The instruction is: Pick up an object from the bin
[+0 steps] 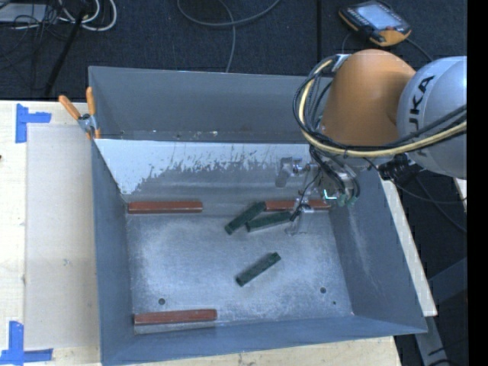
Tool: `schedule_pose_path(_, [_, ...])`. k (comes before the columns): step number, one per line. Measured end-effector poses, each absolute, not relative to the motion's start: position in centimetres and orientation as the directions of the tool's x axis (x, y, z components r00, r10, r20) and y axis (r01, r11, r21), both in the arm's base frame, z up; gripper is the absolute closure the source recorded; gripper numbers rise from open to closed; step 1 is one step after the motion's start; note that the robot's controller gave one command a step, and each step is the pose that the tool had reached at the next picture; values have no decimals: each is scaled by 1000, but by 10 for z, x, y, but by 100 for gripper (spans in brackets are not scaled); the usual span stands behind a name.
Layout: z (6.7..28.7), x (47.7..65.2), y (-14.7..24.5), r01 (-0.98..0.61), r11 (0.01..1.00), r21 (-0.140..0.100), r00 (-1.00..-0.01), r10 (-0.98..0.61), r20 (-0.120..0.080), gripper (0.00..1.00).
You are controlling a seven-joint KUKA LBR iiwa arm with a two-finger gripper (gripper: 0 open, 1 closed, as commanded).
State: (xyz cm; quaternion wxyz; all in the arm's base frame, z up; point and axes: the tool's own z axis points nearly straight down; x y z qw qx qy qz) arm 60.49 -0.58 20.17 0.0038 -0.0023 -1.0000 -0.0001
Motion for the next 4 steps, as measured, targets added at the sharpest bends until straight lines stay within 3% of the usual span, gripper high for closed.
schedule_pose_path(1, [206,606,-6,5,1000,0,-1000,5,0,0])
schedule_pose_path(2, [147,569,2,-75,997,0,-997,-75,-3,0])
schedule_pose_path(3, [141,527,11,-234,972,2,-972,-234,9,0])
schedule_pose_path(4, [143,524,6,-218,976,0,-976,-218,-1,0])
